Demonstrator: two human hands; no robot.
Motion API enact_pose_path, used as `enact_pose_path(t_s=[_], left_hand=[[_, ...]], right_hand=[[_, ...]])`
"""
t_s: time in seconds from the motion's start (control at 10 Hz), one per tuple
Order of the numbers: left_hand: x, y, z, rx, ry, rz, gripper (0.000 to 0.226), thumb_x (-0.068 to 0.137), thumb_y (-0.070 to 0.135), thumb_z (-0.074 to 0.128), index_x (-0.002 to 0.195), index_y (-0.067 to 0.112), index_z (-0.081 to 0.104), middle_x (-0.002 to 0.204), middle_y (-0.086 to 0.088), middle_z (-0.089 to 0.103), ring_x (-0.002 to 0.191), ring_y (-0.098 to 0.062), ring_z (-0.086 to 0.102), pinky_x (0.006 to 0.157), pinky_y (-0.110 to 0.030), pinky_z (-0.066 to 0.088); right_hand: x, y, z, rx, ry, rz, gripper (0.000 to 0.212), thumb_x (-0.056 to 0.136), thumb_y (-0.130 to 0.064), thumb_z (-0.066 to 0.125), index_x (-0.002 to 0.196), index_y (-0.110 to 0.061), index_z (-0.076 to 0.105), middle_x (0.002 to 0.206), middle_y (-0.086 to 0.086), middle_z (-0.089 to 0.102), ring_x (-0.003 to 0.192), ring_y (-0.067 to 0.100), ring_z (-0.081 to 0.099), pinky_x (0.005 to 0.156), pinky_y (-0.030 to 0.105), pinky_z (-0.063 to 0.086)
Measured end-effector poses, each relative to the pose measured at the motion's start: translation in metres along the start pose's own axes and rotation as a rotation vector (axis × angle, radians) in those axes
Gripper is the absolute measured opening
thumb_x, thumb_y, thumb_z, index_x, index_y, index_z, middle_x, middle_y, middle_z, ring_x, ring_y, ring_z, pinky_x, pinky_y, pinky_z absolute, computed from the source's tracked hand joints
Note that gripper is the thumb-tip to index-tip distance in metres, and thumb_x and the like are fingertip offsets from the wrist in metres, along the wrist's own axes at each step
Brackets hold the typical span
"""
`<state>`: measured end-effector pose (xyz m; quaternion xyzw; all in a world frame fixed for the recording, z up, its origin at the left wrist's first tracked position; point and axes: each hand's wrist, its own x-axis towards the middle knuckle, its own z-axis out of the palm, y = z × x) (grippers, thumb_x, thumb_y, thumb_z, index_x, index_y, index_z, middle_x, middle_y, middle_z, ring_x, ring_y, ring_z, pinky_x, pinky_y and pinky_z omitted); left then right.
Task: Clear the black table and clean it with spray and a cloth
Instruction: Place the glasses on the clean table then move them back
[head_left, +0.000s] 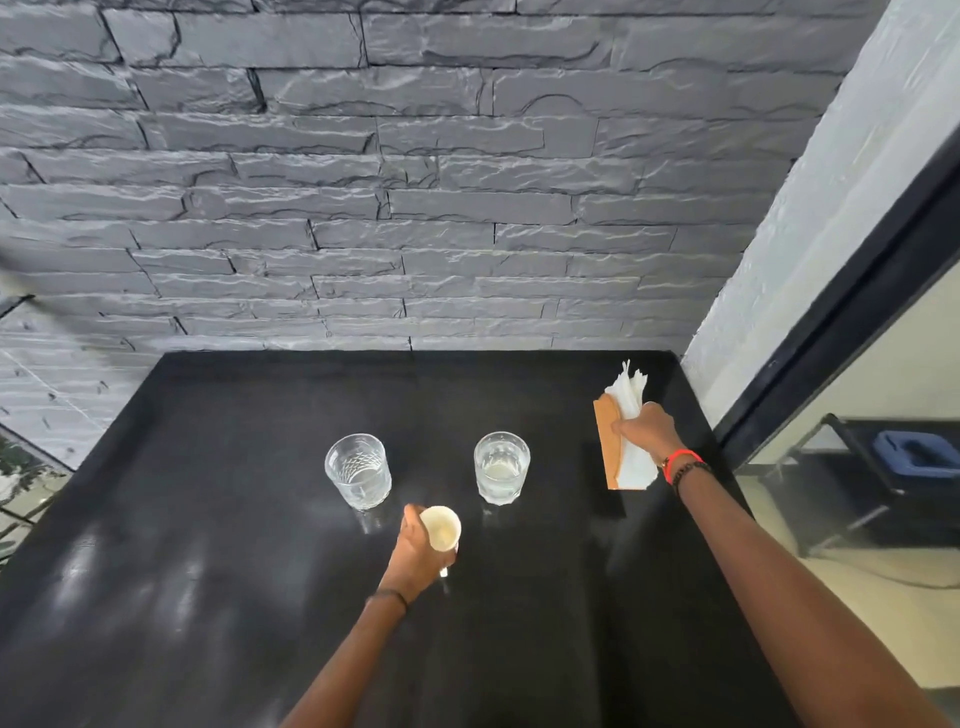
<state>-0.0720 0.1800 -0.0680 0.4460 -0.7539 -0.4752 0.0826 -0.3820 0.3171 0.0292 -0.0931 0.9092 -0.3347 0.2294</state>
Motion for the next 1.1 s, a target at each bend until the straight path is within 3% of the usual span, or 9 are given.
enact_pose_path(t_s=[0.3,0.5,0.8,0.9,1.0,1.1], left_hand=[[0.001,-0.007,0.003,0.002,0.012,-0.026,0.068,0.069,0.013,0.081,0.122,0.004,0.039,0.126,-0.015,0.047,0.11,-0.027,0.05,0.091,-0.03,0.044],[0.001,-0.001,0.001,0.092,0.016,0.004,0.085,0.068,0.016,0.083,0.136,0.0,0.033,0.136,-0.015,0.041,0.126,-0.031,0.041,0.106,-0.036,0.035],[-0.003,0.012,-0.007,0.09,0.004,-0.025,0.111,0.059,0.035,0.089,0.144,0.008,0.024,0.143,-0.012,0.034,0.133,-0.029,0.036,0.11,-0.04,0.034],[-0.014,0.024,-0.022,0.023,-0.024,-0.047,0.12,0.05,0.052,0.086,0.144,0.01,0.024,0.14,-0.01,0.036,0.131,-0.024,0.038,0.108,-0.036,0.036],[-0.023,0.036,-0.039,-0.048,0.003,0.006,0.122,0.046,0.07,0.071,0.143,0.012,0.027,0.14,-0.008,0.04,0.13,-0.018,0.04,0.107,-0.032,0.036],[-0.029,0.061,-0.057,-0.105,0.084,0.094,0.092,0.073,0.05,0.075,0.143,0.013,0.028,0.142,-0.009,0.04,0.131,-0.015,0.04,0.104,-0.026,0.033]], right_hand=[[0.037,0.003,-0.002,-0.058,0.042,0.06,0.046,0.085,-0.022,0.064,0.121,0.002,0.049,0.123,0.019,0.056,0.11,0.035,0.056,0.088,0.038,0.046],[0.053,0.014,0.002,-0.095,0.033,0.1,0.044,0.085,-0.018,0.064,0.122,0.002,0.049,0.125,0.019,0.056,0.112,0.035,0.055,0.09,0.037,0.045],[0.065,0.02,0.0,-0.126,-0.031,0.102,0.051,0.081,-0.022,0.067,0.123,0.001,0.048,0.122,0.017,0.057,0.109,0.034,0.057,0.084,0.034,0.045],[0.061,0.019,-0.005,-0.209,0.044,0.119,0.07,0.078,-0.04,0.068,0.13,-0.002,0.04,0.13,0.019,0.049,0.117,0.036,0.05,0.096,0.04,0.043],[0.058,0.015,-0.006,-0.298,0.187,0.045,0.083,0.078,-0.054,0.063,0.136,-0.002,0.033,0.136,0.024,0.041,0.127,0.039,0.039,0.104,0.045,0.034],[0.04,-0.011,-0.014,-0.346,0.351,-0.12,0.086,0.083,-0.054,0.057,0.142,0.001,0.026,0.142,0.026,0.035,0.133,0.04,0.029,0.11,0.047,0.027]])
